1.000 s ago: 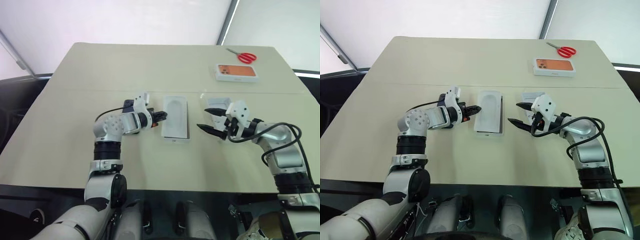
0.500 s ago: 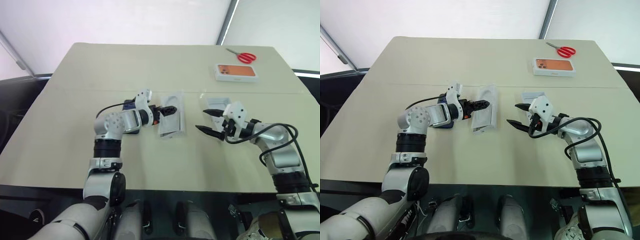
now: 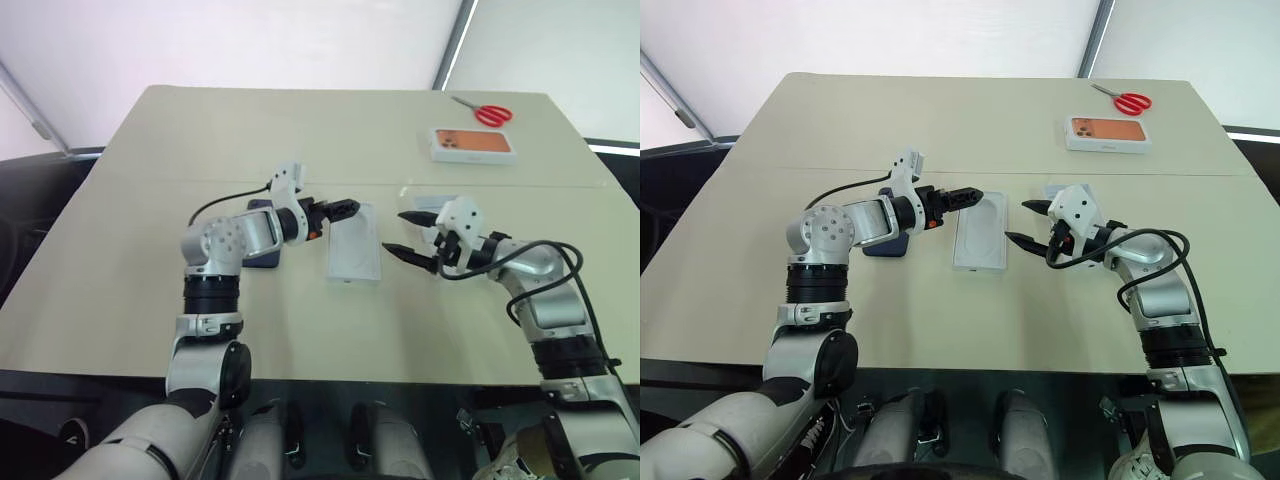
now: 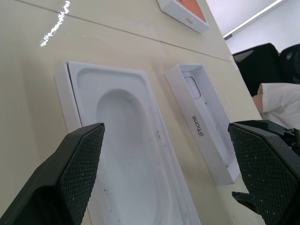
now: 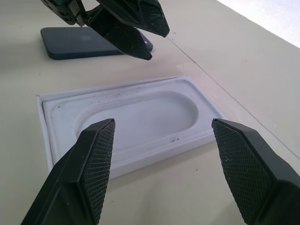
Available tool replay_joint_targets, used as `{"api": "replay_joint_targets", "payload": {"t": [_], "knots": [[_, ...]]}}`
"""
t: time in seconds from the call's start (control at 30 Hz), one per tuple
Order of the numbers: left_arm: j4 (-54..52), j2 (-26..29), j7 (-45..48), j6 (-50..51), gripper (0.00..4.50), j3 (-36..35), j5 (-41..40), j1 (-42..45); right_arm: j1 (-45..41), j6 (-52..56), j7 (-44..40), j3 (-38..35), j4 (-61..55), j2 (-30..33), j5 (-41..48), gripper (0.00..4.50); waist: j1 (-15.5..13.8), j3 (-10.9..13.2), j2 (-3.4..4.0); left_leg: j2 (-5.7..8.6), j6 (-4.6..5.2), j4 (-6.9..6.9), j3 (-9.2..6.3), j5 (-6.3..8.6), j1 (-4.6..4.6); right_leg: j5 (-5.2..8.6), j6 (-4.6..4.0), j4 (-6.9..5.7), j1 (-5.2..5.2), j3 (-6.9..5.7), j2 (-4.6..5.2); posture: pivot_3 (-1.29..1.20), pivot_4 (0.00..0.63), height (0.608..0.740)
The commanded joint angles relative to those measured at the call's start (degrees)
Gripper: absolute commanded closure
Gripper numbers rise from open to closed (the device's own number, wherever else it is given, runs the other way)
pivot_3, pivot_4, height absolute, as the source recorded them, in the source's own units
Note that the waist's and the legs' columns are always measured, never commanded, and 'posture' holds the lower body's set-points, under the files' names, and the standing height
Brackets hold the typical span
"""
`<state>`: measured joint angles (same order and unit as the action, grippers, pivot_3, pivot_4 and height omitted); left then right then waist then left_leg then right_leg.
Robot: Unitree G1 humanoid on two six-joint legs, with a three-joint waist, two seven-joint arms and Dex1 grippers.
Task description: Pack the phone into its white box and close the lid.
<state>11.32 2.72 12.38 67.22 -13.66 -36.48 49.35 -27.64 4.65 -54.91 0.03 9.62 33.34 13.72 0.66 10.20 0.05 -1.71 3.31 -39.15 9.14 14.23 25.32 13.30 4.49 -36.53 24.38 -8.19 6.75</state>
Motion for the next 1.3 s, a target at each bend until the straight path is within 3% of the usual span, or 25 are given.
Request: {"api": "replay_joint_targets", "payload": {"t": [0.03, 0.13, 0.23, 0.37, 0.57, 0.77, 1.07, 1.3], "knots": [[-3.95, 2.34, 1.74, -3.59, 0.08, 2.17, 1.63, -1.17, -2.92, 0.05, 2.53, -1.35, -0.65, -1.51, 0.76, 1.04, 0.03, 0.00, 0.01, -0.01, 0.00, 0.00, 0.00, 0.00, 0.00, 0.00, 0.00, 0.00, 0.00, 0.00, -0.01, 0.00, 0.150, 0.738], [-6.78, 7.55, 6.63, -10.36, 0.08, 5.69, 4.77, -3.60, -5.56, 1.31, 7.30, 0.74, 1.31, -3.27, -3.25, 1.04, 0.27, 0.00, 0.02, -0.01, -0.01, 0.01, 0.01, 0.00, 0.00, 0.00, 0.00, 0.00, 0.02, 0.00, -0.02, 0.00, 0.150, 0.738], [-9.32, 14.44, 14.62, -19.37, 0.00, 10.46, 8.78, -7.79, -7.52, 0.69, 11.60, 4.41, 4.15, -4.27, -9.56, 2.42, 0.26, -0.01, 0.05, -0.03, -0.06, 0.05, 0.05, -0.01, 0.00, 0.00, -0.02, -0.04, 0.10, 0.02, -0.02, 0.00, 0.150, 0.738], [-10.90, 20.66, 24.21, -27.13, 0.00, 11.67, 9.52, -12.66, -10.67, -0.16, 15.35, 7.51, 7.35, -7.74, -13.44, 4.46, 0.12, 0.00, 0.06, -0.02, -0.07, 0.06, 0.09, -0.01, 0.03, 0.01, -0.03, -0.03, 0.13, 0.03, 0.01, 0.00, 0.150, 0.738], [-12.25, 26.73, 30.77, -39.00, 0.00, 13.79, 14.64, -17.11, -14.88, -4.09, 17.51, 13.16, 14.25, -11.36, -19.81, 4.46, 0.14, 0.00, 0.07, -0.01, -0.07, 0.07, 0.08, -0.01, 0.07, 0.01, -0.04, -0.04, 0.16, 0.03, 0.03, 0.00, 0.150, 0.738], [-14.09, 26.64, 30.23, -39.01, 0.00, 12.54, 14.15, -18.36, -16.40, -11.03, 19.72, 17.83, 21.41, -10.09, -27.26, 4.46, 0.27, 0.00, 0.08, -0.01, -0.07, 0.07, 0.09, -0.01, 0.08, 0.01, -0.04, -0.03, 0.17, 0.03, 0.03, 0.00, 0.150, 0.738], [-15.95, 25.51, 29.01, -39.09, 0.00, 11.81, 13.55, -19.59, -12.27, -9.71, 10.37, 18.19, 17.49, -10.57, -24.14, 4.46, 0.48, 0.00, 0.08, -0.04, -0.06, 0.07, 0.10, -0.02, 0.04, 0.01, -0.02, -0.06, 0.15, 0.05, -0.03, 0.00, 0.150, 0.738], [-15.63, 24.47, 28.31, -38.81, 0.00, 12.16, 13.92, -19.03, -13.48, -11.08, 13.80, 17.18, 18.96, -10.99, -25.97, 4.46, 0.42, 0.00, 0.08, -0.04, -0.06, 0.07, 0.09, -0.02, 0.03, 0.01, -0.02, -0.06, 0.14, 0.04, -0.02, 0.00, 0.150, 0.738]]}}
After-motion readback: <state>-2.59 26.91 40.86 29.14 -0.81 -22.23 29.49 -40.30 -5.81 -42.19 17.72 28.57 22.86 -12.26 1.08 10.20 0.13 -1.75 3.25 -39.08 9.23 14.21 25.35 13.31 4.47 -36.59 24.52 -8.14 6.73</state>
